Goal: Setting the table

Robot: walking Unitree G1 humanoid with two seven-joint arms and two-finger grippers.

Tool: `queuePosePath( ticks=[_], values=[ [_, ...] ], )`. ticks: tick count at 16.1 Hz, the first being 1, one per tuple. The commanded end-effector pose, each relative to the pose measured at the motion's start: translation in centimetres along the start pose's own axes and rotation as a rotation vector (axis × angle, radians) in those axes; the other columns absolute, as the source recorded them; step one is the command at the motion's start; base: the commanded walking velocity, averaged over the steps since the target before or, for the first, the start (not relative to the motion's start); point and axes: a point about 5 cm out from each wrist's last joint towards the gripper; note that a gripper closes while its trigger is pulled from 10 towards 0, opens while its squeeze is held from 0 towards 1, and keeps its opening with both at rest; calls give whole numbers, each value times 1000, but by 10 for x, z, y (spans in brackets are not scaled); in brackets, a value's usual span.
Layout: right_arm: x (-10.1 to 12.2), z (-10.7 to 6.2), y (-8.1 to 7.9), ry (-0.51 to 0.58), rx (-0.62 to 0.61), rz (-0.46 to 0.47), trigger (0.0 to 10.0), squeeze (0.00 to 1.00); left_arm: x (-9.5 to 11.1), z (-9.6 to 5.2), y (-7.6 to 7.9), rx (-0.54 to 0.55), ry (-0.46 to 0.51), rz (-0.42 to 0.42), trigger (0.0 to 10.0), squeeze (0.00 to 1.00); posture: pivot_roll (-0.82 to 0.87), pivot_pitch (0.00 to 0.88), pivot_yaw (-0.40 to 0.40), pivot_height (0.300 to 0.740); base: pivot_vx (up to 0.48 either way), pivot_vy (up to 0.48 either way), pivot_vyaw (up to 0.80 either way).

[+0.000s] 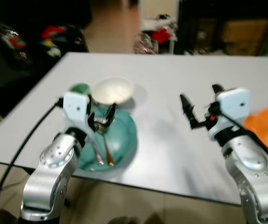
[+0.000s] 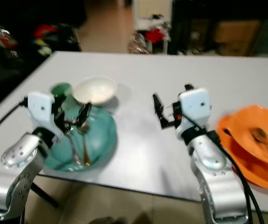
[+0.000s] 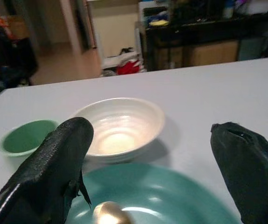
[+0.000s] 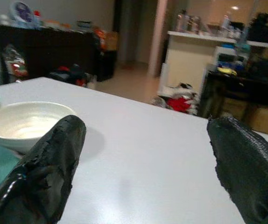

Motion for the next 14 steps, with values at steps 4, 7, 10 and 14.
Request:
queuePosePath(
  ticks=[4,7,10,14],
  values=[
    [0,-3,-3,-21,57,18,10000,1000,5,4,4,45,-1,30,10000,0,44,0,34,740,0,0,800],
    [-2,2,-9,-13,86,22,10000,1000,-1,-12,-2,57,-24,58,10000,0,12,0,51,740,0,0,800],
    [-1,1,-10,-7,83,27,10000,1000,-2,-8,-2,56,-22,52,10000,0,-17,0,64,740,0,0,800],
    [-1,1,-10,-7,83,27,10000,1000,-2,-8,-2,56,-22,52,10000,0,-17,0,64,740,0,0,800]
  ],
)
Point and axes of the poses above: a point about 5 cm out from each wrist's last joint towards the gripper, its own z axis pointing out of the wrist towards the gripper, its own x axis along the axis of the wrist's last joint, y = z × x, and after that the axes turned 11 degrees about z, right-handed
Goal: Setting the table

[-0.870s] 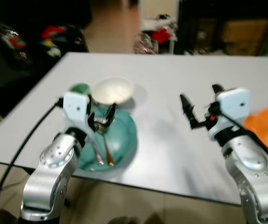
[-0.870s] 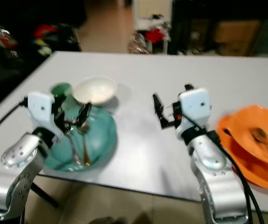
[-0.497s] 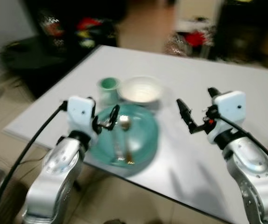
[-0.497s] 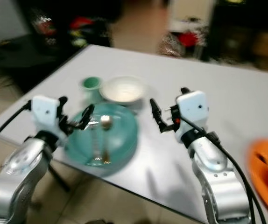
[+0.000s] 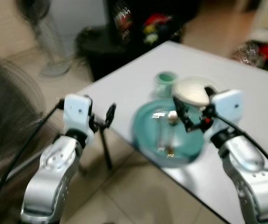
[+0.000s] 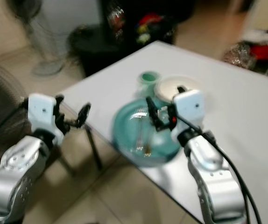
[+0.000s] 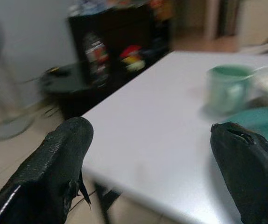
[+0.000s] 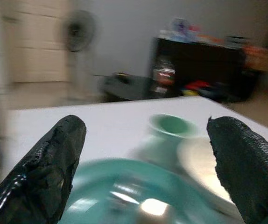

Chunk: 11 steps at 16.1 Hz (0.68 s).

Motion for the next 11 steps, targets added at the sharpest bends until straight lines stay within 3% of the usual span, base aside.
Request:
queuePosePath(
  ticks=[1,9,10,11],
  values=[
    [3,-1,-1,13,7,-5,10000,1000,1,0,-1,6,1,3,10000,0,-17,0,64,740,0,0,800],
    [3,-1,-1,13,7,-5,10000,1000,1,0,-1,6,1,3,10000,0,-17,0,64,740,0,0,800],
    [3,-2,-1,17,6,-1,10000,1000,1,2,-1,6,1,0,10000,0,-17,0,64,740,0,0,800],
    [-1,-5,4,-2,-30,20,10000,1000,8,13,4,-21,22,-57,10000,0,-30,0,104,740,0,0,800]
  ],
)
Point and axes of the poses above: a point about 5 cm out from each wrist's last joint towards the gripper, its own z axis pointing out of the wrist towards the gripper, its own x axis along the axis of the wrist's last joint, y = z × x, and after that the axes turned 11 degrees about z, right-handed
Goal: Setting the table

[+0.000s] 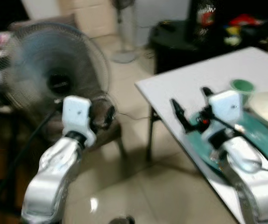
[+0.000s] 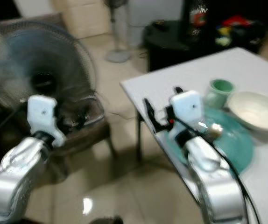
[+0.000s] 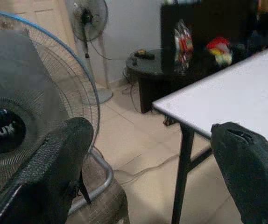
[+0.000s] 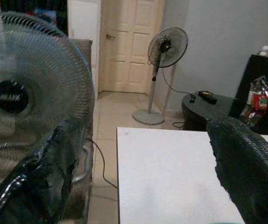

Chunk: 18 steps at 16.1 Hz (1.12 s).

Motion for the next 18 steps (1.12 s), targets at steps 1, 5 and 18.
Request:
queuePosePath(
  ticks=[1,5,18],
  values=[
    [-2,-1,-3,-15,8,27,10000,1000,1,3,-1,-10,-8,-21,10000,0,-23,0,103,740,0,0,800],
    [-2,-3,-4,-8,-8,25,10000,1000,-2,5,-1,-34,-18,-24,10000,0,-59,0,132,740,0,263,800],
    [-15,3,-5,-101,10,79,10000,0,-8,1,-16,10,-52,8,10000,0,-20,0,105,740,0,400,185]
  ],
)
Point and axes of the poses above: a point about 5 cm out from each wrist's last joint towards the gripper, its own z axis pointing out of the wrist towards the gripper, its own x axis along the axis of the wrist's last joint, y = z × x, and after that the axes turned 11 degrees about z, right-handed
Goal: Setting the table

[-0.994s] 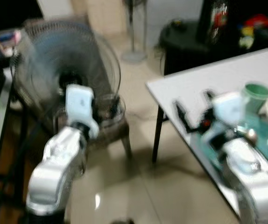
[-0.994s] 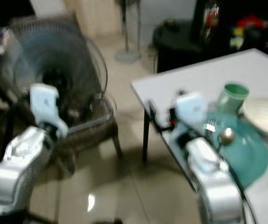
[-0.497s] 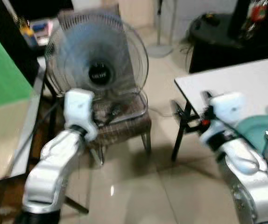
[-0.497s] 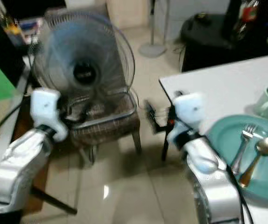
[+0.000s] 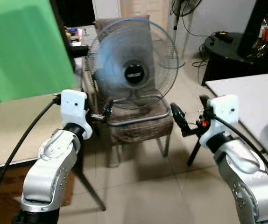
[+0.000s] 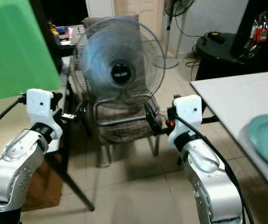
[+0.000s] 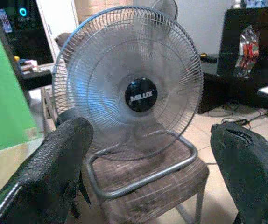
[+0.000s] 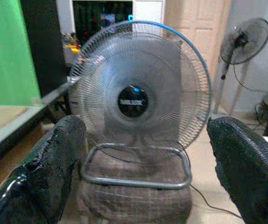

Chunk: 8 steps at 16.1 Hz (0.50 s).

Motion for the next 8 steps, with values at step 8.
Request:
queuePosePath(
  ticks=[8],
  values=[
    [-10,2,1,-69,-31,59,10000,0,1,1,-6,7,-1,33,10000,0,-19,0,113,740,0,408,0]
  ],
)
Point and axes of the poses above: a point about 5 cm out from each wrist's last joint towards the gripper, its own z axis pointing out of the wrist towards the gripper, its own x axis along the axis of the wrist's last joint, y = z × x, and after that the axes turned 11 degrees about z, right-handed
